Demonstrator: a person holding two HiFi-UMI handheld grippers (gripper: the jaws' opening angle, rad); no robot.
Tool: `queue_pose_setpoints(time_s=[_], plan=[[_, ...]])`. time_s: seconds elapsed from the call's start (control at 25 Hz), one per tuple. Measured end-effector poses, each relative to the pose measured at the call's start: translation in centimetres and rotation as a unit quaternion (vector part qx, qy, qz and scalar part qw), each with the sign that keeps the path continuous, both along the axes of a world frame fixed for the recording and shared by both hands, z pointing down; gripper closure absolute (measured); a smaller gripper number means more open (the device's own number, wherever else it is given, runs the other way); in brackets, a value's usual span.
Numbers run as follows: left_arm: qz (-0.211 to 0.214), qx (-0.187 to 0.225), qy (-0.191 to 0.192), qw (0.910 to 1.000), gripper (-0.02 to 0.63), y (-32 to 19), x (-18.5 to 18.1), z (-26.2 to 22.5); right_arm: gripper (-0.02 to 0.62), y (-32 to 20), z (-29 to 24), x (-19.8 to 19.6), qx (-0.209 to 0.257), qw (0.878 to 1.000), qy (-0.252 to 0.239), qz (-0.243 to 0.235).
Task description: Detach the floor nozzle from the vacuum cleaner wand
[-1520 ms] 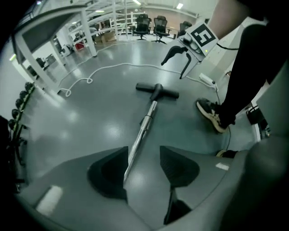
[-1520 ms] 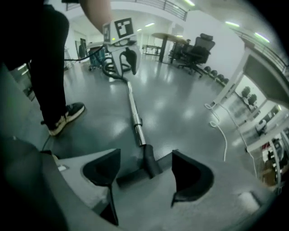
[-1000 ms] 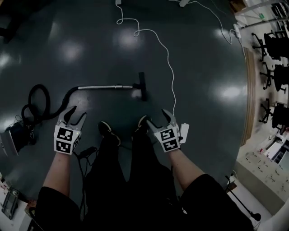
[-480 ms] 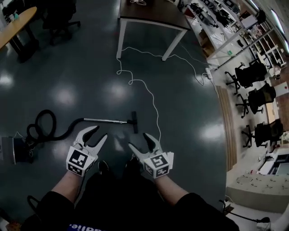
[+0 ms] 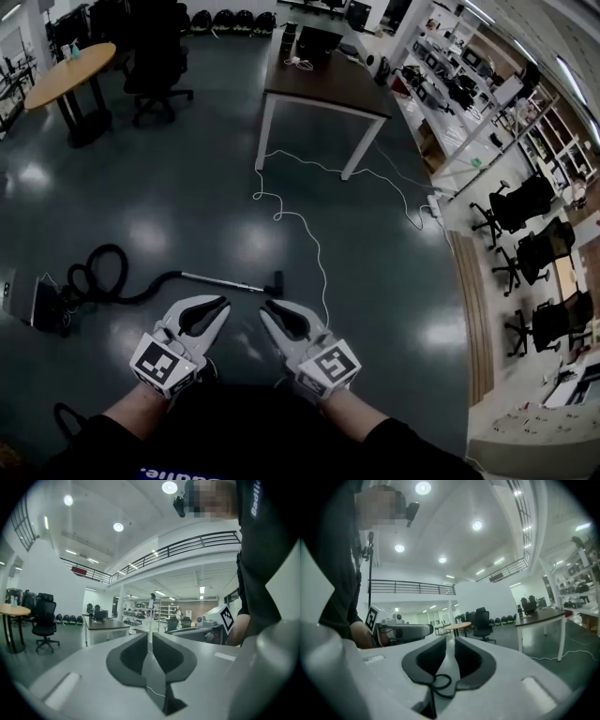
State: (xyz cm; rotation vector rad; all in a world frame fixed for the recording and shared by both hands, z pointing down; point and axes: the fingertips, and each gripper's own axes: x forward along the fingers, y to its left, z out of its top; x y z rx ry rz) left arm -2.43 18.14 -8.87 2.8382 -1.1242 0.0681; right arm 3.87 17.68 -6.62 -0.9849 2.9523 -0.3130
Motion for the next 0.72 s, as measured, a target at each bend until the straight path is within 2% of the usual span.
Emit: queue_pose_setpoints(time_s=[0.12, 0.28, 0.44, 0.72], plan=[[-0.042, -0.005, 0.025, 0.9988, 0.603, 1.6, 1.8, -0.5, 0.592, 2.1, -1.0, 2.0, 0.020, 0.999, -0.016, -0.028], [-0.079, -0.027, 0.043, 0.9956, 0.604, 2.4, 3.7, -1.7, 0.594, 2.9, -2.3, 3.5, 0.022, 0.998, -0.032, -0.044], [-0.067, -0.017, 0.045, 0.9966, 0.604, 4.1, 4.5, -2.8, 0.594, 4.2, -3.4, 3.4, 0.027, 0.997, -0.050, -0.048], [-0.040, -0.013, 0.053, 0.9977, 0.604, 4.3, 4.7, -2.3, 0.594, 3.8, -3.6, 3.8, 0.046, 0.998, -0.015, -0.035]])
